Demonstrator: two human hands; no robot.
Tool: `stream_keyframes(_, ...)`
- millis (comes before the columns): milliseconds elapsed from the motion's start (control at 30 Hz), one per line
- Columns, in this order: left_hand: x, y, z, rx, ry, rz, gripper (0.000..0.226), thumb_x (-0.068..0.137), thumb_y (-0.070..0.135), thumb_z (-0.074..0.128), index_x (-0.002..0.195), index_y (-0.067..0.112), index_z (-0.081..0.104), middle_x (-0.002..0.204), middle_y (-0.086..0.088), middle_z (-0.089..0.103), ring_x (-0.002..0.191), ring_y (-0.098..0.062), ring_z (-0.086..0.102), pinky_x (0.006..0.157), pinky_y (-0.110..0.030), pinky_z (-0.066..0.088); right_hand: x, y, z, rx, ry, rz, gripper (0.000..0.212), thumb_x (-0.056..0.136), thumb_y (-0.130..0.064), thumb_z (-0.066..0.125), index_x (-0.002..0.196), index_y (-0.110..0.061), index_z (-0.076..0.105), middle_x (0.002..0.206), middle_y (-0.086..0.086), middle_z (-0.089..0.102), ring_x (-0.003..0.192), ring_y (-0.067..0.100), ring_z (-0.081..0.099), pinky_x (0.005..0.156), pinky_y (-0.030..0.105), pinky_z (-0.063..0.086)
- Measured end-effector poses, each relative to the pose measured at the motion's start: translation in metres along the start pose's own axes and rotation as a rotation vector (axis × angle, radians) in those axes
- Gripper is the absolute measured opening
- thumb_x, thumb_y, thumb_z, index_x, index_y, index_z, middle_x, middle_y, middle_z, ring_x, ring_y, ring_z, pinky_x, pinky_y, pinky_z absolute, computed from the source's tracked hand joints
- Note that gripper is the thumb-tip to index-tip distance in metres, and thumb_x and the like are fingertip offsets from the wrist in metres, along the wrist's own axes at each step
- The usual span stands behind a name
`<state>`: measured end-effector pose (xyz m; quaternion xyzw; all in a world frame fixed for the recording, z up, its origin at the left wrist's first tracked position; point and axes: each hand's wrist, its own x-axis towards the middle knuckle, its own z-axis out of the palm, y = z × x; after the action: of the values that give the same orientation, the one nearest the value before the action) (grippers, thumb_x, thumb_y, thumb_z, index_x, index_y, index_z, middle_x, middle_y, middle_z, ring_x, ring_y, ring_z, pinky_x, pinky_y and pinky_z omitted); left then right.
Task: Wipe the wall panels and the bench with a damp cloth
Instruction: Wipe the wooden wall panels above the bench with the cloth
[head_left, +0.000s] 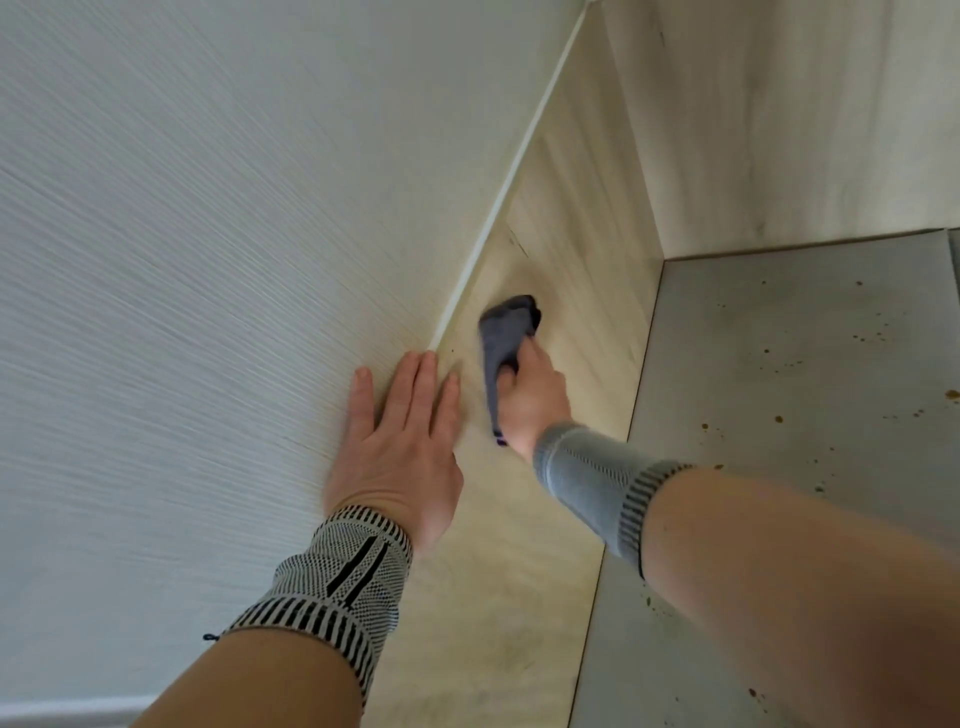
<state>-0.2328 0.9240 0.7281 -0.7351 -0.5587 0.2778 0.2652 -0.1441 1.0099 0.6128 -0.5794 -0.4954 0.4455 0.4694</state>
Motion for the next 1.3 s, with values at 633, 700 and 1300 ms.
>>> stream_keyframes(633,0.002,0.000,0.008,0.016,0.026,-0.007,0.070,0.100,0.034,0.016,0.139,0.010,-0.037,0.150,-0.008,-0.042,0.146,-0.026,-0.030,0.097,-0.054,-0.039,-0.074,0.038,0.031,0.018,-0.034,-0.069,0.051,0.099,-0.015,0.035,0.150,-0.023,0.030,0.151,-0.004,0.036,0.115,0.025,0.044,0.101,0.031,0.038)
stream_keyframes(700,0.002,0.001,0.008,0.022,0.025,-0.012,0.070,0.100,0.034,0.016,0.139,0.010,-0.037,0.155,-0.010,-0.038,0.146,-0.026,-0.030,0.096,-0.054,-0.039,-0.080,0.051,0.034,-0.004,-0.039,-0.109,0.053,0.100,-0.016,0.036,0.151,-0.022,0.027,0.153,-0.005,0.032,0.117,0.025,0.044,0.102,0.029,0.037)
stream_keyframes(1300,0.003,0.001,0.005,0.028,-0.001,-0.019,0.070,0.100,0.032,0.016,0.134,0.011,-0.042,0.157,-0.011,-0.035,0.146,-0.026,-0.031,0.094,-0.054,-0.040,-0.023,0.011,0.011,0.074,0.018,-0.060,0.045,0.093,-0.015,0.041,0.138,-0.017,0.044,0.147,0.004,0.044,0.123,0.029,0.047,0.105,0.039,0.036)
